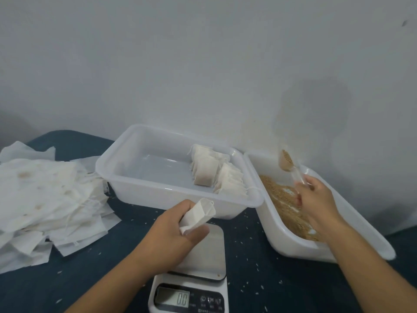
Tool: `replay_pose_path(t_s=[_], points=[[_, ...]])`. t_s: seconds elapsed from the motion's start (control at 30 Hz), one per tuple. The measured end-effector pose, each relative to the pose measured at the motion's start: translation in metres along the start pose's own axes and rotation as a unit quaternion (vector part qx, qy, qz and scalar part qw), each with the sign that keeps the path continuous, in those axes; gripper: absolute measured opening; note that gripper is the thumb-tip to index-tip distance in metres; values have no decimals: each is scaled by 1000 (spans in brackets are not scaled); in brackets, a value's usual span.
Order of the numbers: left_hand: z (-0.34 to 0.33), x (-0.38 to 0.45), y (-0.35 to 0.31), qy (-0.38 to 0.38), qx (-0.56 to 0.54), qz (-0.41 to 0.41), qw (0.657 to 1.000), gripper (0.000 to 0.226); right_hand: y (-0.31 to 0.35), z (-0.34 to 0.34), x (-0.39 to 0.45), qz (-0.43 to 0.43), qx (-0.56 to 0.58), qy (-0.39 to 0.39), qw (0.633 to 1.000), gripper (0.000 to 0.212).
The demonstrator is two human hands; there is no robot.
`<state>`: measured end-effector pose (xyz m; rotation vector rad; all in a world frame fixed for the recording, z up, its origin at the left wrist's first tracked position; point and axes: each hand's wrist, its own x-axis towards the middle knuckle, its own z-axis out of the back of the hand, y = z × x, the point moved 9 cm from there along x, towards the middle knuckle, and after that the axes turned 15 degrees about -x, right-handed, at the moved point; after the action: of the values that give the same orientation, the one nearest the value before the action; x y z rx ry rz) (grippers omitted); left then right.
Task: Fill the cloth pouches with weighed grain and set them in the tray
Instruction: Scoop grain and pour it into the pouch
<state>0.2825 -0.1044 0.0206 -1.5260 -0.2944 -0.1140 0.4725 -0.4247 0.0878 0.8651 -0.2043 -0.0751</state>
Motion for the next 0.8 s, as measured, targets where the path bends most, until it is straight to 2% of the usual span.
replay_pose_path(t_s=[0.23, 0.3, 0.4, 0.5, 0.6, 0.8], points=[[9, 2, 6, -29, -35, 24, 999, 15, 30, 24, -67, 65, -8, 7, 998, 18], [10, 2, 7, -34, -45, 28, 998, 15, 41, 25, -89, 91, -19, 27, 995, 21], [11, 3, 9, -38, -54, 30, 997, 19, 53, 21, -117, 123, -45, 100, 986, 27], [14, 3, 10, -44, -32, 29, 998, 22, 62, 23, -132, 158, -89, 150, 972, 47], [15, 2, 8, -47, 26, 22, 998, 21, 76, 23, -143, 177, -122, 182, 959, 33], [12, 1, 2, -44, 43, 7, 998, 18, 91, 30, -149, 204, -213, 209, 933, 34]])
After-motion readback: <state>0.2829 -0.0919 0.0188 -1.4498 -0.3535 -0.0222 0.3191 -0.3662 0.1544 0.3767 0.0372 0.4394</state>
